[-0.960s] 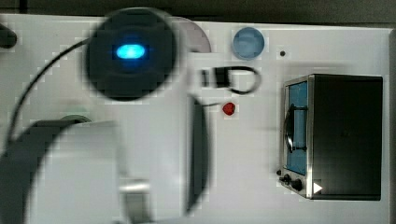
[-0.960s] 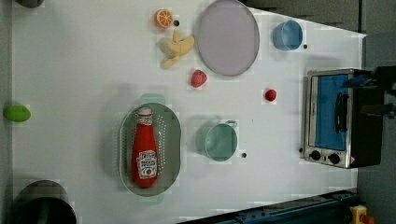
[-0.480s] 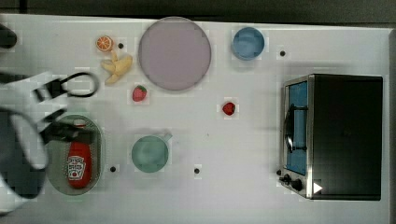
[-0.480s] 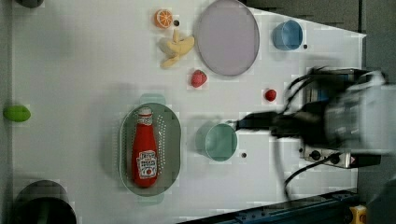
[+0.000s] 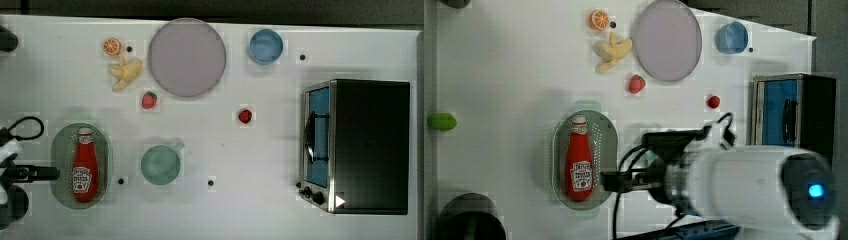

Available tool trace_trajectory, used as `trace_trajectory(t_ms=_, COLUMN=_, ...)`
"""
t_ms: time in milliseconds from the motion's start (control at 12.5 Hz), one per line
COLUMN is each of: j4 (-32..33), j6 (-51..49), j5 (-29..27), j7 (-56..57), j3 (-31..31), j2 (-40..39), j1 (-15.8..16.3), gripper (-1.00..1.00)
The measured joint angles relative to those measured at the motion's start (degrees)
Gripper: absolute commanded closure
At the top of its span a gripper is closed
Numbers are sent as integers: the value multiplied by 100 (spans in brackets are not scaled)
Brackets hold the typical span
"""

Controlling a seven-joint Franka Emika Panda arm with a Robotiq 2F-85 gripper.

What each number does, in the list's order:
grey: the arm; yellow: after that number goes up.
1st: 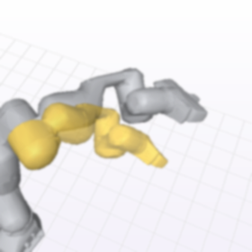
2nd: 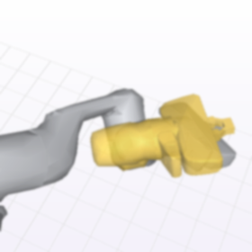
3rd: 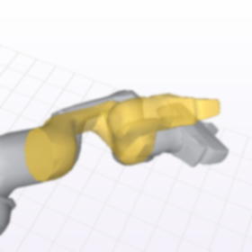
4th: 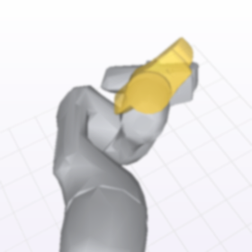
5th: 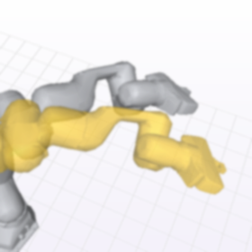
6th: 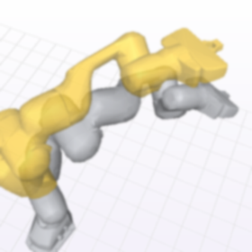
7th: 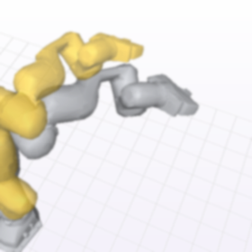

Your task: Pick ketchup from strainer and place it on the table

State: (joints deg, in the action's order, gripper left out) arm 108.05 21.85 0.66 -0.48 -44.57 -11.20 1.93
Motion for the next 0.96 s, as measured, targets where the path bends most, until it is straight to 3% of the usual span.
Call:
trace_trajectory(t_ms=560, j4=1651, j6=2700, j5=712, j7=-473, j3=168, j2=-1049, j1=-12, gripper=-100)
trace_trajectory(t_ms=960, j4=1886, j6=3489, j5=1017, j7=-720, j3=347, j2=-1704, j1=-40, gripper=-100)
